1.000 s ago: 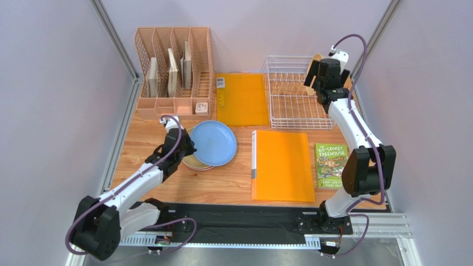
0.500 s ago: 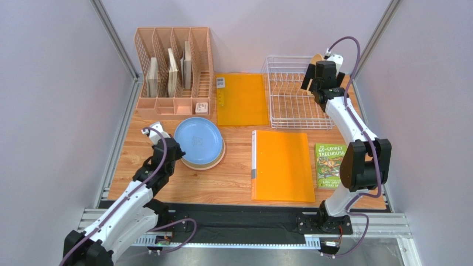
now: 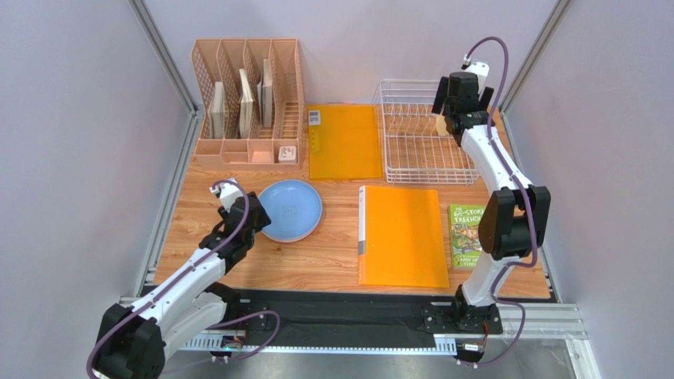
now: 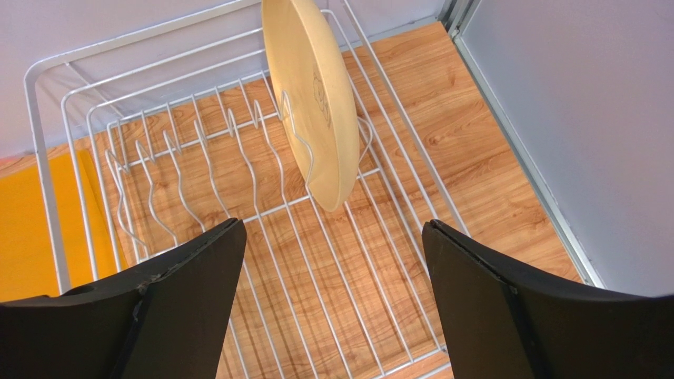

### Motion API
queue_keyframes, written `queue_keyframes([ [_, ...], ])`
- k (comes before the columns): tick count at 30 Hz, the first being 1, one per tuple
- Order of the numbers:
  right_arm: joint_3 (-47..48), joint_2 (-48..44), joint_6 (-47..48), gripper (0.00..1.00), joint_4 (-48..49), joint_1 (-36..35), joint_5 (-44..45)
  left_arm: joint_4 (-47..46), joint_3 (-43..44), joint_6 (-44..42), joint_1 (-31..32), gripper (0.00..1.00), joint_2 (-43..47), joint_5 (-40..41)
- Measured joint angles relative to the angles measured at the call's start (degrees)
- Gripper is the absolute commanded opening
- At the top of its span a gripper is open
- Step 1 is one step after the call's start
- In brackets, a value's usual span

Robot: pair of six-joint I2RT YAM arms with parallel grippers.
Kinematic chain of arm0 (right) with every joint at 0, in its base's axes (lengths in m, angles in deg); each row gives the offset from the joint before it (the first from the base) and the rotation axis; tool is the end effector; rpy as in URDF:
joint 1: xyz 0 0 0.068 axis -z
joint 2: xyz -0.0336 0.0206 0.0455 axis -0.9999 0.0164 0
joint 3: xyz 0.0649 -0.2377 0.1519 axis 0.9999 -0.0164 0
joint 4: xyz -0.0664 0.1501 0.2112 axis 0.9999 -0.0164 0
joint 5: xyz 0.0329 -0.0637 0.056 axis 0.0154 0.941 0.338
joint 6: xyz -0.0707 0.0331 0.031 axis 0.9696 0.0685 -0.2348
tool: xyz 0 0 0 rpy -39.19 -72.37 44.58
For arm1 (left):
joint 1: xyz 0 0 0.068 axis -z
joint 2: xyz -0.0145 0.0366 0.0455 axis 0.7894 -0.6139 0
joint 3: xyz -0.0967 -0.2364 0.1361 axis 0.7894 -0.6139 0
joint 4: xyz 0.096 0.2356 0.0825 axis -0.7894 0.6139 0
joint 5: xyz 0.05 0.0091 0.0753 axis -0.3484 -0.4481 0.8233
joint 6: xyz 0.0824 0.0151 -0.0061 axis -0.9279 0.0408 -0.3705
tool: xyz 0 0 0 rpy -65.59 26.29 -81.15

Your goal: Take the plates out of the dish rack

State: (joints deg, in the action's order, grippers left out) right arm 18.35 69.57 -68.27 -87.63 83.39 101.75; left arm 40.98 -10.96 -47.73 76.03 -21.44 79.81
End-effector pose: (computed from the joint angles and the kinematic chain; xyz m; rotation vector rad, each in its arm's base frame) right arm 0.4611 0.0132 0.3363 0.3513 2.0050 -0.3034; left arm 0.1969 -0.0463 0.1825 -0.5970 2.0563 -0.0601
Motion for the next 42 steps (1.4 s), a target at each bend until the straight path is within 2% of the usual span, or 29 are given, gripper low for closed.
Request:
queue_keyframes([
  [3,3.5,2.7,1.1,0.89,-0.1,0.2,1.0,-0.7,-0.2,0.2,0.0,0.77,-0.2,-0.2],
  [4,4.3,3.5,1.4,0.89,-0.2,0.3,1.4,-0.7,-0.2,0.3,0.0,0.87,-0.2,-0.1],
  [12,13.1,12.1,5.5,0.82,-0.6,1.0,4.6,-1.1,-0.1,-2.3,0.0,0.93,6.0,-2.8],
  [15,18.1,16.7,7.0,0.78,-0.9,1.5,4.9,-5.5,0.4,-6.0,0.0,0.93,8.6,-8.7],
  [18,23.8,21.8,8.2,0.72,-1.8,2.1,5.0,-9.9,2.6,-8.6,0.0,0.92,7.3,-15.0],
  [21,27.9,25.9,9.8,0.59,-2.3,2.4,5.3,-13.3,7.5,-10.8,0.0,0.89,2.7,-20.9],
  [22,28.5,26.8,10.1,0.45,-2.6,2.5,5.3,-14.1,9.4,-11.6,0.0,0.89,0.6,-22.7],
  [24,28.8,27.7,10.6,0.39,-3.2,2.6,5.3,-15.3,11.6,-12.4,0.0,0.89,-2.1,-24.9],
  [25,28.8,27.9,10.9,0.28,-3.5,2.6,5.3,-15.9,12.5,-12.8,0.0,0.89,-3.3,-25.8],
  [27,28.8,28.3,11.5,0.16,-4.3,2.6,5.4,-17.0,13.1,-13.4,0.0,0.89,-4.8,-27.0],
  [28,28.8,28.3,11.7,0.02,-4.4,2.6,5.3,-17.3,13.1,-13.5,0.0,0.89,-5.2,-27.5],
  [37,28.5,28.5,14.4,0.0,-4.6,2.7,8.5,-18.5,13.1,-13.7,0.0,0.89,-7.9,-28.8],
  [42,25.4,28.4,19.2,0.0,1.1,-0.4,18.8,-19.1,13.1,-13.7,0.0,0.89,-10.5,-28.8],
])
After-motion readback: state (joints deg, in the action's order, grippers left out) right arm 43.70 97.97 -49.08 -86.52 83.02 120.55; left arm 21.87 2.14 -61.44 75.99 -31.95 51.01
